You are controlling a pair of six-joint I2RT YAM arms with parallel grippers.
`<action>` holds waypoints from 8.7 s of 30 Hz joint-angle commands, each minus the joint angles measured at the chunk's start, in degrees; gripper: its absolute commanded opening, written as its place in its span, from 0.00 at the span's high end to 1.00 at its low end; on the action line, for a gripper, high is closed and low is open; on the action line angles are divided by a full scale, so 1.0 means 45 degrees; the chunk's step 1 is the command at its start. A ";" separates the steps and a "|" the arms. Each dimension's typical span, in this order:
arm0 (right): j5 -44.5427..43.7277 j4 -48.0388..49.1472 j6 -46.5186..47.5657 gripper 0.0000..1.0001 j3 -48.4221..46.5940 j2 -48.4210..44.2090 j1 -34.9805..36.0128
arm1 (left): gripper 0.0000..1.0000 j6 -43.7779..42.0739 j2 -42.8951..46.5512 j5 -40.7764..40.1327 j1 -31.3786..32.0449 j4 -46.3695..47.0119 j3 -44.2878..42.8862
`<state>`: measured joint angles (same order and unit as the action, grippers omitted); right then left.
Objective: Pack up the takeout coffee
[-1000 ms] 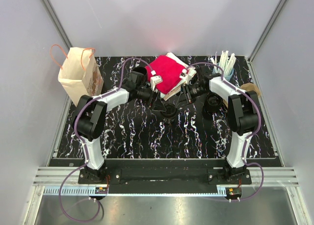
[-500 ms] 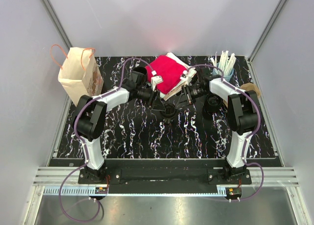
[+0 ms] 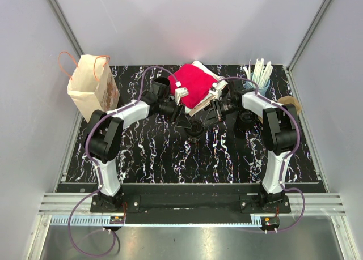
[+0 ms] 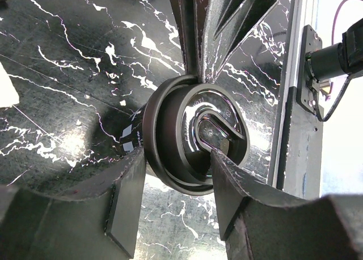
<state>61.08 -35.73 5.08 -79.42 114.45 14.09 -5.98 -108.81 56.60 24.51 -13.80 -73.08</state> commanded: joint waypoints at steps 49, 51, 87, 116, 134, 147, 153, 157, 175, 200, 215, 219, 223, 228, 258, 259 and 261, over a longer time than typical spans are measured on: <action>-0.1520 -0.0108 0.0491 0.76 -0.0771 0.1343 0.0737 | 0.52 -0.1230 -0.0897 -0.2577 0.0061 -0.1014 -0.0264; -0.1872 -0.0069 0.0667 0.76 -0.0498 0.1305 0.0776 | 0.52 -0.1250 -0.0897 -0.2694 0.0080 -0.1073 -0.0284; -0.1582 -0.0830 0.0863 0.51 -0.1922 -0.0981 0.0679 | 0.56 -0.1777 -0.0506 -0.4316 0.0373 -0.1503 0.0049; -0.0037 -0.0733 0.1508 0.52 0.0832 -0.0766 0.0151 | 0.57 -0.1542 -0.0740 -0.4257 0.0373 -0.1561 -0.0167; -0.2380 0.0107 0.0706 0.69 0.1026 0.0287 0.0483 | 0.57 -0.1659 -0.0702 -0.4432 0.0353 -0.1542 -0.0089; -0.5367 0.0322 0.0433 0.78 0.1164 0.0991 0.0600 | 0.59 -0.1797 -0.0838 -0.4570 0.0334 -0.1679 0.0087; -0.5451 0.0089 0.0374 0.76 0.0852 0.0914 0.0659 | 0.59 -0.1796 -0.0897 -0.4570 0.0354 -0.1718 0.0029; -0.4084 -0.0400 0.0687 0.61 0.0286 0.0154 0.0639 | 0.59 -0.1797 -0.0858 -0.4570 0.0334 -0.1757 -0.0010; -0.2187 -0.1768 0.0746 0.36 -0.1745 -0.0551 0.0581 | 0.38 -0.1445 -0.0702 -0.3574 0.0119 -0.2421 -0.1240; -0.2597 -0.1748 -0.0133 0.25 -0.2450 0.0015 0.1166 | 0.18 -0.0254 -0.0389 -0.0918 -0.0232 -0.2402 -0.2686; -0.3241 -0.1631 -0.0094 0.36 -0.2313 0.0308 0.1655 | 0.19 -0.0683 -0.0252 -0.1230 -0.1248 -0.2148 -0.1534; -0.3202 -0.1612 -0.0016 0.44 -0.2254 0.0405 0.1674 | 0.20 -0.0449 -0.0428 -0.0918 -0.1228 -0.1894 -0.1514; -0.3163 -0.1651 0.0081 0.49 -0.2351 0.0503 0.1732 | 0.20 -0.0215 -0.0623 -0.0527 -0.1209 -0.1757 -0.1670; -0.3202 -0.2138 0.0472 0.51 -0.2800 0.0756 0.1811 | 0.21 -0.0136 -0.0721 -0.0332 -0.1209 -0.1659 -0.1574; -0.3866 -0.2471 0.1429 0.52 -0.2938 0.0874 0.2163 | 0.28 -0.0196 -0.1462 0.1816 -0.1229 -0.1816 -0.1162; -0.3905 -0.2452 0.1468 0.51 -0.2918 0.0874 0.2182 | 0.29 -0.0195 -0.1541 0.1817 -0.1228 -0.1796 -0.1182; -0.3983 -0.2452 0.1507 0.51 -0.2899 0.0874 0.2240 | 0.32 -0.0137 -0.1736 0.1720 -0.1209 -0.1796 -0.1241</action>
<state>47.29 -46.39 9.65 -91.70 117.30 22.63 -7.07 -114.61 62.39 18.70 -23.75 -77.23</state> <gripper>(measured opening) 0.491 0.708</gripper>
